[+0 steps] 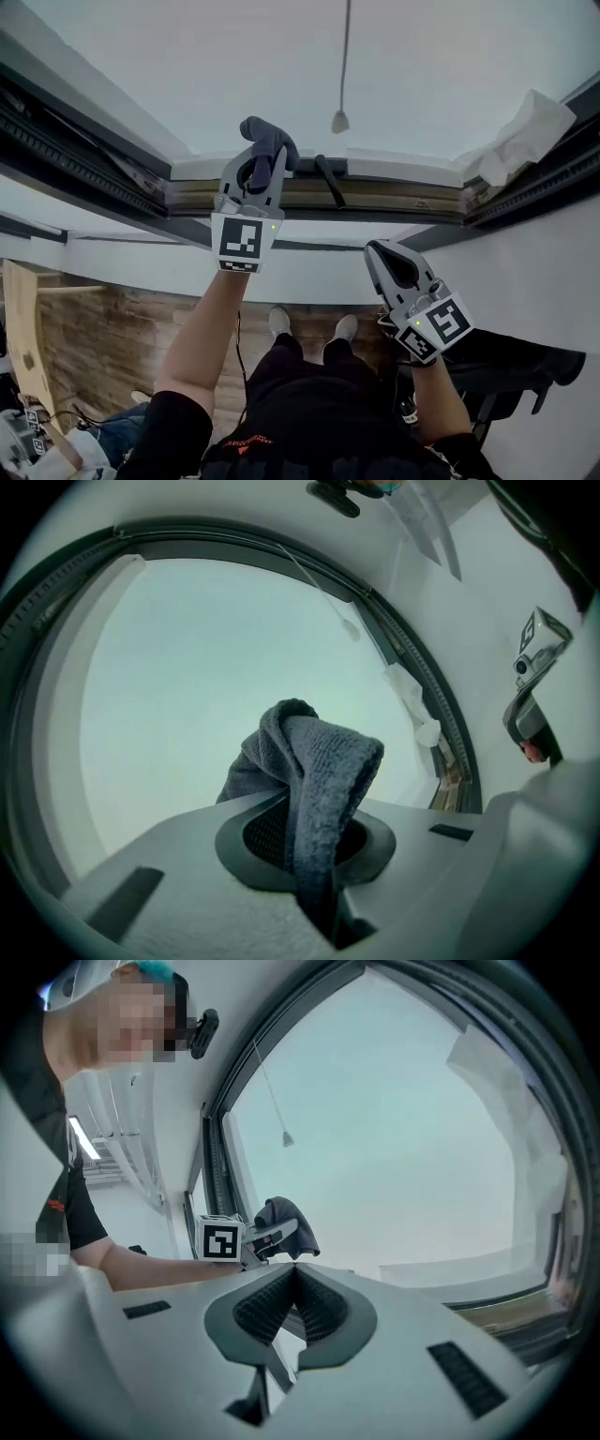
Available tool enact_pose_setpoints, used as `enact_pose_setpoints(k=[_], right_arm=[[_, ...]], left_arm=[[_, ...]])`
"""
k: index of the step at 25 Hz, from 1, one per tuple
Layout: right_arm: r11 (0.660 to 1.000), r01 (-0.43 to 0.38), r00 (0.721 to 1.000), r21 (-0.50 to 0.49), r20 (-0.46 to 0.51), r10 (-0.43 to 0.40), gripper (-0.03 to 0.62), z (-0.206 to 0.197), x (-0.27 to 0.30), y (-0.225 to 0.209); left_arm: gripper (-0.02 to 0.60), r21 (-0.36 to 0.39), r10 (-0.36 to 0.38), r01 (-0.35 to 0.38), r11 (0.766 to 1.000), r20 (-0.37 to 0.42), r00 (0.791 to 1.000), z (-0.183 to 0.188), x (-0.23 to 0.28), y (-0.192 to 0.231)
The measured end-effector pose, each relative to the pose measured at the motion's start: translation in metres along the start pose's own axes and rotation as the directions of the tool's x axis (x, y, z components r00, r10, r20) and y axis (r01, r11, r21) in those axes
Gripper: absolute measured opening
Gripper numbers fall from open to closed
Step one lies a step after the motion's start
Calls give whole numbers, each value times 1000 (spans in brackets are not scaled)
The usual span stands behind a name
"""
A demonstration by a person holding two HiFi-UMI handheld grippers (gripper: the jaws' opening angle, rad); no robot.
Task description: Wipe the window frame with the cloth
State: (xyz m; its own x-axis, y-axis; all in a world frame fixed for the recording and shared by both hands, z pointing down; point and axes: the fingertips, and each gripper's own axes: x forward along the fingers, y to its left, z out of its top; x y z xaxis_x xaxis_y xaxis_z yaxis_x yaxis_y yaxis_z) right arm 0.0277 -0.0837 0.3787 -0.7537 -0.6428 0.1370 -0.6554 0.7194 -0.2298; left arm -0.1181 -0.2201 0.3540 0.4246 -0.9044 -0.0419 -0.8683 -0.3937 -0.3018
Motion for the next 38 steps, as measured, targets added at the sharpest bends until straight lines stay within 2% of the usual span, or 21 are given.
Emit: enact_pose_setpoints(k=[4, 9, 14, 19, 29, 38], right_arm=[[999, -47, 999, -5, -19, 47, 5, -3, 34, 28], [997, -71, 997, -16, -43, 70, 5, -4, 57, 45], [998, -57, 997, -16, -57, 56, 3, -8, 62, 44], [999, -36, 998, -13, -61, 35, 5, -8, 57, 33], [1000, 26, 999, 13, -31, -26, 5, -10, 18, 0], [997, 68, 998, 36, 3, -68, 5, -8, -24, -27]], left_arm=[[43, 13, 92, -92, 996, -50, 994, -30, -35, 63], [43, 22, 205, -204, 979, -139, 969, -78, -64, 131], [43, 18, 245, -246, 969, -191, 951, -106, -66, 160], [43, -1, 209, -213, 977, -185, 960, -108, -40, 144], [43, -12, 89, -92, 996, -150, 985, -86, 13, 65], [43, 0, -3, 3, 1000, -120, 993, -55, 52, -5]])
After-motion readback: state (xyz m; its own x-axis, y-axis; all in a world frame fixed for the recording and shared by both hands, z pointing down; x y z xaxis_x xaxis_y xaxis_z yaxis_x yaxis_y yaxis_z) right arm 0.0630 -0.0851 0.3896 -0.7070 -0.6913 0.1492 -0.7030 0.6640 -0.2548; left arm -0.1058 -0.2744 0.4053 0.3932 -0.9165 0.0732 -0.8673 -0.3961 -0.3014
